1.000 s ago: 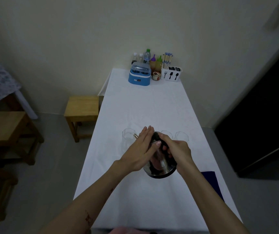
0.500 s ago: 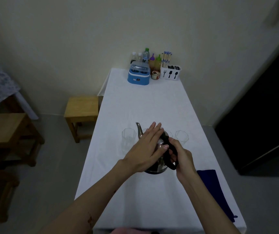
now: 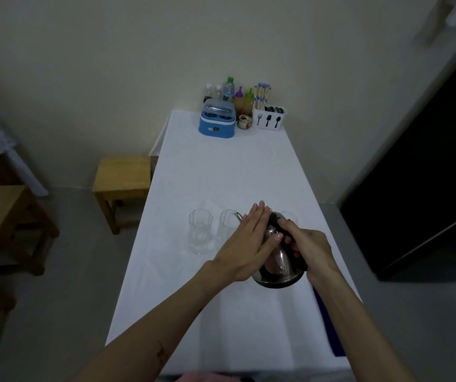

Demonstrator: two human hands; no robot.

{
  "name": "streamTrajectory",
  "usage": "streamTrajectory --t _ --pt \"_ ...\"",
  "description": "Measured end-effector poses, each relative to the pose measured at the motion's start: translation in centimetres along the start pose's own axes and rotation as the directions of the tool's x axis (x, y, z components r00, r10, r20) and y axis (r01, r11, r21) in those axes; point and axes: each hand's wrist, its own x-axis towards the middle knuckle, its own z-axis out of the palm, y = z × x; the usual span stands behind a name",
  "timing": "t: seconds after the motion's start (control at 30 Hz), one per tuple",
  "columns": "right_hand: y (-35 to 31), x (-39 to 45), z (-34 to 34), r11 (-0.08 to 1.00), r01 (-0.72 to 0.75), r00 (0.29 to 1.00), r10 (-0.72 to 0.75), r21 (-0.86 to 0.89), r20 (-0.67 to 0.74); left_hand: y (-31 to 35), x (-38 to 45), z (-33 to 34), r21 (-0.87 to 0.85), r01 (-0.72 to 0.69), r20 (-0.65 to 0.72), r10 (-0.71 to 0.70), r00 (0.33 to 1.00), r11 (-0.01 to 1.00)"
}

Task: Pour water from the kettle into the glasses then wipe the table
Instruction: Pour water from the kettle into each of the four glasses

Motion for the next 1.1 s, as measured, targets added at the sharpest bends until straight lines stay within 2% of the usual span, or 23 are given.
streamTrajectory --t 0.47,1.1 --pt "-1.0 0.5 0.2 0.974 0.091 0.996 -0.088 -0.207 0.023 -0.9 0.1 0.8 -0.096 0.088 -0.006 -0.089 0.996 0.991" --pt "-2.3 1.1 -0.2 0.947 0.129 0.991 -0.110 -0.295 0.081 -0.9 0.6 1.4 -0.115 0.104 -0.059 -0.112 0.992 0.988"
